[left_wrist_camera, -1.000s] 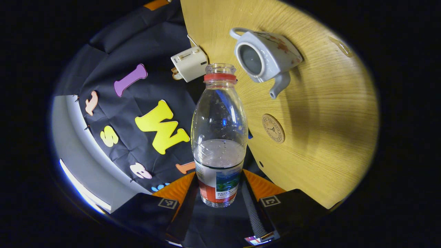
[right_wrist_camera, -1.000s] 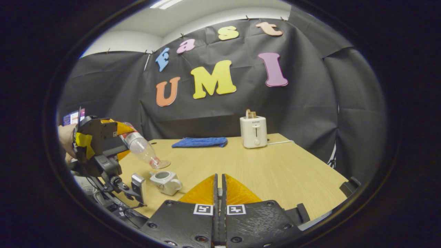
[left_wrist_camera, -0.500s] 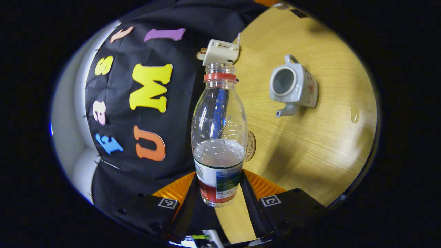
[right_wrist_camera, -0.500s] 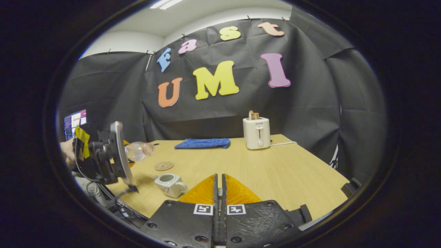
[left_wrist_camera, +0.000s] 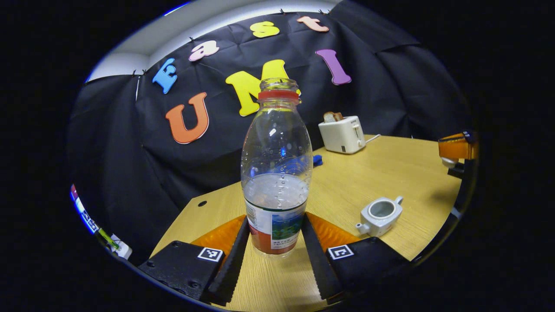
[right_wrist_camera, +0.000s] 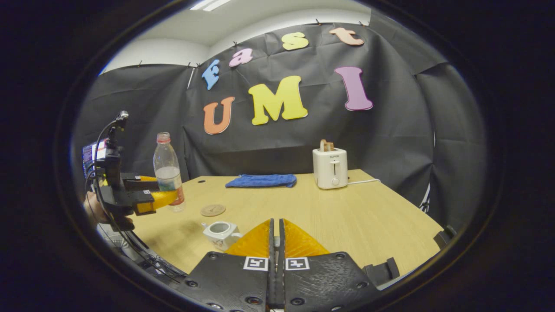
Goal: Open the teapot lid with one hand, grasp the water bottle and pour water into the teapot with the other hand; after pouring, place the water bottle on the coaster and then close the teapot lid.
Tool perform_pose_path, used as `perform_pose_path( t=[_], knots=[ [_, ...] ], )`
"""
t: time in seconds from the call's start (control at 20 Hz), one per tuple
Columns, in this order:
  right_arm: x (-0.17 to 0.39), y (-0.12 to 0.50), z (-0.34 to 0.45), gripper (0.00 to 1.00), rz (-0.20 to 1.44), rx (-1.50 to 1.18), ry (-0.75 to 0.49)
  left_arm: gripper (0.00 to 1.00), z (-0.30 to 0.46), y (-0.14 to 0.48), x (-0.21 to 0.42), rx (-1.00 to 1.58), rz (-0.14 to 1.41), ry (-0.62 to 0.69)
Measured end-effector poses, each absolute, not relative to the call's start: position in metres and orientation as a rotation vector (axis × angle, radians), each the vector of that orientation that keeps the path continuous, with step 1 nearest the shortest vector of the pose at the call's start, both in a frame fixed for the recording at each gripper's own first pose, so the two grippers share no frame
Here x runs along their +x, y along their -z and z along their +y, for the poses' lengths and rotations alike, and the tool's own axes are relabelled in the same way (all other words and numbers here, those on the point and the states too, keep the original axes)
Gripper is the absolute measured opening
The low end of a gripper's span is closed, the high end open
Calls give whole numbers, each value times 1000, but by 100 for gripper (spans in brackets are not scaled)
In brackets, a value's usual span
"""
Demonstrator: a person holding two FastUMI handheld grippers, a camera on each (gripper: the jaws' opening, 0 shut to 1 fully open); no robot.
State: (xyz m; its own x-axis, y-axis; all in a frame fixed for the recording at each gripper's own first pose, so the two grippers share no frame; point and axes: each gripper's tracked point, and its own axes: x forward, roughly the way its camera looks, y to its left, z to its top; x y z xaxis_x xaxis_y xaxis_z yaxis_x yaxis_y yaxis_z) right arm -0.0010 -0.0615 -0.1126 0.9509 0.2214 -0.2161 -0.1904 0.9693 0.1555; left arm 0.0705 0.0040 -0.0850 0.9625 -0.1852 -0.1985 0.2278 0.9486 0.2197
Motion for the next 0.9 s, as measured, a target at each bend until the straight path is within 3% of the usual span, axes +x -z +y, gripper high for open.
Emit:
perform_pose_path(
  t=[0.25,0.9],
  knots=[
    [0,114,-59,0,240,129,-210,73,-4,81,106,29,137,250],
    [18,148,-79,0,322,144,-165,77,-3,144,185,-8,254,234]
  ],
)
